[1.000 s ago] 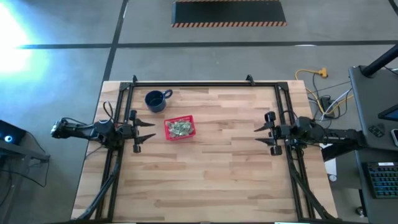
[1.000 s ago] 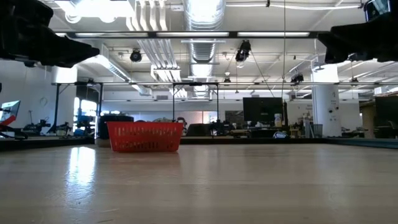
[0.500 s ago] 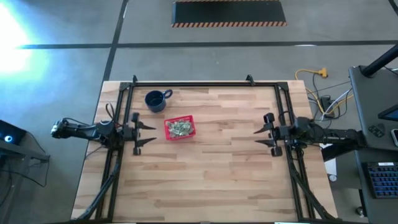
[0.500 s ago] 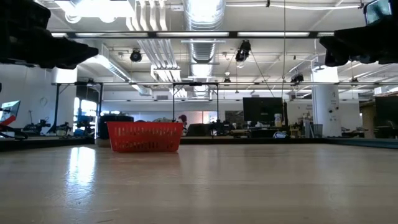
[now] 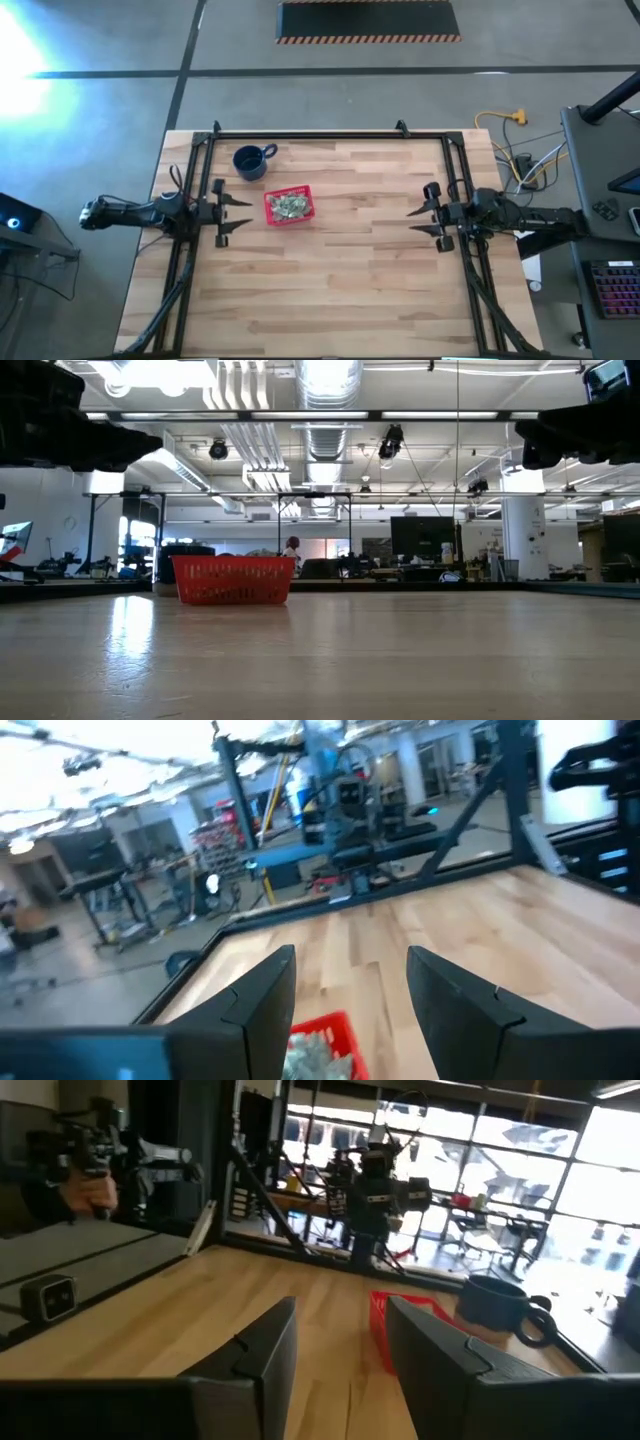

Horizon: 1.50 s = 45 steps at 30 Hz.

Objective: Pick and place items into bin
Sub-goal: Return to Home Position

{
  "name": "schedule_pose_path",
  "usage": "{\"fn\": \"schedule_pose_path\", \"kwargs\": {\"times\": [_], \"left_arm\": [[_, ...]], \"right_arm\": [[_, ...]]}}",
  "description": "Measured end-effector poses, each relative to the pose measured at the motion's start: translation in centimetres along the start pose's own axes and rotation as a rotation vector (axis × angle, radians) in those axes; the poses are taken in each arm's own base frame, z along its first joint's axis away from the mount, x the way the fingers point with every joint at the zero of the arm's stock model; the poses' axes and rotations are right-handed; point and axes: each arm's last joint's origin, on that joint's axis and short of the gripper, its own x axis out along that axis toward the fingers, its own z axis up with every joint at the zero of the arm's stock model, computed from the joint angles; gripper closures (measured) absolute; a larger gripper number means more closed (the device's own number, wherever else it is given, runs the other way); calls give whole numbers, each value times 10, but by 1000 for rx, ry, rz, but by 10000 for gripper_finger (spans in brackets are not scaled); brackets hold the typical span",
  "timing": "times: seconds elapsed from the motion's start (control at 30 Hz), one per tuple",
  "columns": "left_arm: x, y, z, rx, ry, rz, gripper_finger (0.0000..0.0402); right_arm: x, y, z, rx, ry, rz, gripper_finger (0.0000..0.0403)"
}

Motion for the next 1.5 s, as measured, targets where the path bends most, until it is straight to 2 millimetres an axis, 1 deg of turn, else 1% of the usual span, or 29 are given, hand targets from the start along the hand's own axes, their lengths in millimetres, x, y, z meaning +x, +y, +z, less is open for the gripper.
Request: {"fn": "schedule_pose_path", "kwargs": {"times": [0.1, 0.27, 0.53, 0.83, 1.07, 1.27, 1.5], "left_arm": [[0, 4, -2, -26, 17, 30, 226], [1, 8, -5, -58, 27, 6, 226], [3, 7, -8, -77, 65, -13, 226], [7, 5, -15, -103, 145, -30, 226], [10, 4, -19, -102, 195, -40, 226], [12, 3, -22, -101, 220, -46, 226], [13, 3, -24, -100, 243, -51, 226]], "right_arm": [[0, 0, 0, 3, 6, -11, 262], [0, -1, -1, 6, 12, -13, 262], [1, -1, -3, 20, 28, -14, 261], [1, -1, -3, 85, 28, -15, 268], [1, -1, -4, 64, 44, -13, 267], [3, -1, -6, 98, 64, -12, 264], [3, -1, -6, 101, 65, -12, 270]]}}
